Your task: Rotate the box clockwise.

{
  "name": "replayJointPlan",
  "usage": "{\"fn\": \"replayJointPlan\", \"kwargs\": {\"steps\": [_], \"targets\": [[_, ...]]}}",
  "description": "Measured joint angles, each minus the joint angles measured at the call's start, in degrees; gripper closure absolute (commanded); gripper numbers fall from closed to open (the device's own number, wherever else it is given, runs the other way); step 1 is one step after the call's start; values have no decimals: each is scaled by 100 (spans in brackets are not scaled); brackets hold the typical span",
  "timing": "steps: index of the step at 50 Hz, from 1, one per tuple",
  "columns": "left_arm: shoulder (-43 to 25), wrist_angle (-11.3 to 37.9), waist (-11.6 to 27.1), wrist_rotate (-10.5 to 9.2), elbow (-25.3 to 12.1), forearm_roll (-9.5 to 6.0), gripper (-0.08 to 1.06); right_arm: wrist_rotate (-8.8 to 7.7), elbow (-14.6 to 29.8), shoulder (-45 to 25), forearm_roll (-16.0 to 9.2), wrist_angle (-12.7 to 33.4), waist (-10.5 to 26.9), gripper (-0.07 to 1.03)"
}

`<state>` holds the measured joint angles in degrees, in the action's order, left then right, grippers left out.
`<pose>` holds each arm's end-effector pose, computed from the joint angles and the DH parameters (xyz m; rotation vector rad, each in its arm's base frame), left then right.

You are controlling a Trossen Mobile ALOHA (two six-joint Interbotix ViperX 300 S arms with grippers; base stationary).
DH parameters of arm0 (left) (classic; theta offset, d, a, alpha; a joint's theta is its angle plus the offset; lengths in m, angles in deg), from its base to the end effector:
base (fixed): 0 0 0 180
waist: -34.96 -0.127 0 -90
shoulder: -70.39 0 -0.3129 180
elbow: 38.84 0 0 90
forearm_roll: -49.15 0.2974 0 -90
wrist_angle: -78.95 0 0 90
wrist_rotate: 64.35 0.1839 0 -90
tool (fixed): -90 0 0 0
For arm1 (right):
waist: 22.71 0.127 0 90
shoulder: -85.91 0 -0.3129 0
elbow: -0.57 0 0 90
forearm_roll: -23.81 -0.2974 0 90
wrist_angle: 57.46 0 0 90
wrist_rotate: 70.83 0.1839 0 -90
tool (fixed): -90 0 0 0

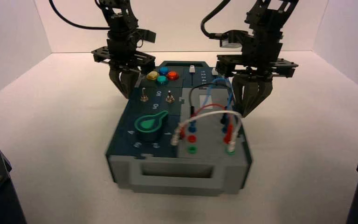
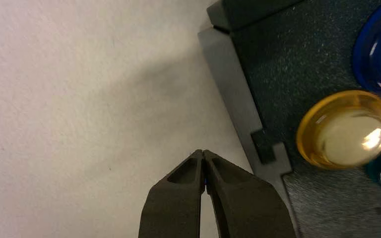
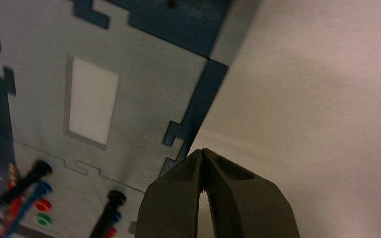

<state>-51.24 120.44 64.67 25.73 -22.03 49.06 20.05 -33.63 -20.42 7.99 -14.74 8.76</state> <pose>0.3140 -0.1794 -0.0130 0.4055 1.5314 -0.4076 0.2127 0.1701 0.0171 -0.1315 1.6568 0.3847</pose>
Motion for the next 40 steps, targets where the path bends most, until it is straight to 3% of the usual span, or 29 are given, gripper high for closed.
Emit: {"fn": "replayJointPlan", "kwargs": {"steps": [15,27,40], "targets": [[44,-62,-88,9,35,-9,101,0,-176,88,-53,-185,88,99],[809,-88,-176,26,510,-70,101,-18,-457,325,18,-378,149,99],[1811,18,-255,-141,1055,-88,101,-44,-712,1187,88,-536,158,98]]}}
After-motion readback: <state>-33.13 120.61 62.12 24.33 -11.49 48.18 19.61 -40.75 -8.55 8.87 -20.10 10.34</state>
